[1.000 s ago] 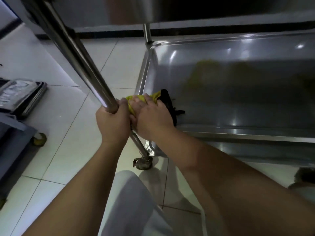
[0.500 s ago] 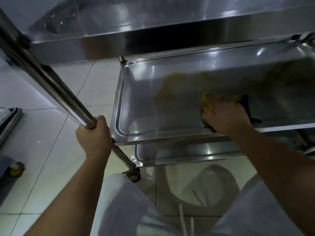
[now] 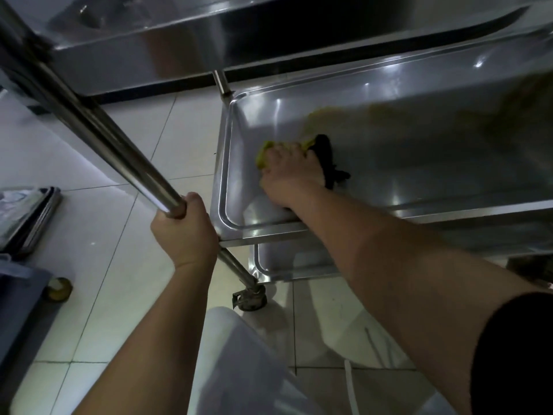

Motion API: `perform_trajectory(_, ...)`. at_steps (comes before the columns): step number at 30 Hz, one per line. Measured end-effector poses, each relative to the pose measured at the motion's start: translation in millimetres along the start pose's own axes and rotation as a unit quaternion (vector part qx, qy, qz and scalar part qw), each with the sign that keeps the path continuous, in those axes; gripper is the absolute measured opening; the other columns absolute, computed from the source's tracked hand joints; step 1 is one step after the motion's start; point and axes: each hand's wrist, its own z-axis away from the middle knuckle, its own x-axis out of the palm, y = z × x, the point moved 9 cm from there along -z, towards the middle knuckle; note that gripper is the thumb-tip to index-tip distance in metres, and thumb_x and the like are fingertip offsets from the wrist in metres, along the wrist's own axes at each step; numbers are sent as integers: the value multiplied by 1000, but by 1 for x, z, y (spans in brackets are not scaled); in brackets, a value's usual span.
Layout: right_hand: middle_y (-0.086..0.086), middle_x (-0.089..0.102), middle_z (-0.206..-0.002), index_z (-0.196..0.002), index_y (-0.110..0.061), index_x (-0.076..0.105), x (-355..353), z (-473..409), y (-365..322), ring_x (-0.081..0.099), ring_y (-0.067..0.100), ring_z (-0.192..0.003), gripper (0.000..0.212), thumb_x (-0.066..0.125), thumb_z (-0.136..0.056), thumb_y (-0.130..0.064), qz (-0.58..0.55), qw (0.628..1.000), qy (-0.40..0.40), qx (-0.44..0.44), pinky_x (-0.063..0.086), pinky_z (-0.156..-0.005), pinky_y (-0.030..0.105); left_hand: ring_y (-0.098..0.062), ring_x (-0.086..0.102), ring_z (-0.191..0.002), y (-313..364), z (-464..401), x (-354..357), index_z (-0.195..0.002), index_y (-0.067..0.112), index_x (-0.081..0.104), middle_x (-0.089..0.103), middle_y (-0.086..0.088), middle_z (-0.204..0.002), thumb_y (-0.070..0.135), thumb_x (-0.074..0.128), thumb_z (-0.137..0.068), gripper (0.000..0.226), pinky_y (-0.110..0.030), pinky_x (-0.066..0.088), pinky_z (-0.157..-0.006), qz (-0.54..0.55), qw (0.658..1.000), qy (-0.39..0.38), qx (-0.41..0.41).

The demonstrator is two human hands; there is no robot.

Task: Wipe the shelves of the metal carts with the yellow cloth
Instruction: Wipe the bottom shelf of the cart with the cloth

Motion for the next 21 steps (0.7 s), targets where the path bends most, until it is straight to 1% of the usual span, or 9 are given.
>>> perform_trajectory(3, 0, 29, -167, -156, -22, 35, 17, 1, -67, 21, 28, -154, 54, 35, -105, -40, -6, 994, -33, -105, 22, -117, 49, -25, 48, -57, 1, 0, 0, -62, 18, 49, 46, -14, -61, 30, 61, -76, 22, -39, 42, -55, -6, 1000, -4, 8)
perform_trajectory(6, -2, 32, -166, -154, -25, 39, 15, -7, -69, 25, 25, -153, 53, 35, -105, -44, -14, 992, -20, -123, 25, -116, 48, -24, 50, -57, 1, 0, 0, -65, 15, 50, 47, -15, -61, 30, 61, -77, 22, -38, 44, -56, -17, 1000, -10, 12)
perform_trajectory(8, 2, 47, -156, -144, -25, 50, 1, -20, -38, 41, 26, -143, 50, 39, -101, -47, -14, 996, 27, -85, 34, -109, 45, -24, 48, -57, -2, -2, 0, -65, 14, 49, 46, -14, -60, 30, 61, -77, 24, -38, 43, -56, -14, 1000, -17, 2)
perform_trajectory(10, 8, 60, -140, -128, -22, 61, -17, -29, 14, 54, 31, -130, 43, 44, -96, -48, -10, 997, 72, -35, 43, -99, 45, -24, 45, -57, -4, -2, 1, -65, 14, 48, 43, -14, -61, 31, 61, -76, 24, -39, 40, -56, -14, 1000, -20, -2)
perform_trajectory(13, 15, 67, -123, -113, -17, 66, -41, -21, 119, 63, 39, -114, 42, 48, -92, -49, -5, 992, 116, 55, 50, -89, 48, -24, 45, -57, -2, -1, 1, -62, 17, 45, 42, -12, -60, 30, 60, -77, 25, -39, 39, -56, -12, 1000, -12, 4)
perform_trajectory(15, 19, 66, -121, -114, -14, 65, -53, -1, 200, 62, 43, -113, 46, 44, -94, -50, 4, 982, 136, 134, 50, -91, 51, -24, 46, -56, -2, 0, 2, -61, 19, 45, 43, -9, -58, 28, 60, -78, 25, -39, 40, -56, -10, 1000, -16, 6)
perform_trajectory(17, 23, 62, -126, -120, -13, 59, -62, 24, 268, 58, 45, -119, 53, 38, -95, -55, 0, 968, 141, 207, 47, -97, 56, -25, 47, -56, -2, 1, 3, -59, 22, 47, 44, -7, -57, 28, 60, -80, 25, -39, 42, -57, -10, 1000, -22, 6)
perform_trajectory(19, 25, 56, -135, -131, -10, 52, -67, 41, 308, 51, 46, -127, 60, 33, -97, -56, 2, 956, 131, 263, 42, -104, 60, -26, 47, -57, -1, 2, 2, -56, 27, 47, 44, -8, -58, 28, 61, -80, 27, -40, 42, -57, -8, 1000, -20, 7)
perform_trajectory(21, 25, 49, -144, -141, -7, 47, -66, 41, 315, 44, 45, -136, 63, 34, -99, -51, 11, 945, 131, 300, 35, -110, 61, -26, 47, -57, -1, 2, 1, -59, 26, 47, 44, -10, -59, 29, 61, -80, 25, -39, 42, -57, -6, 1000, -11, 10)
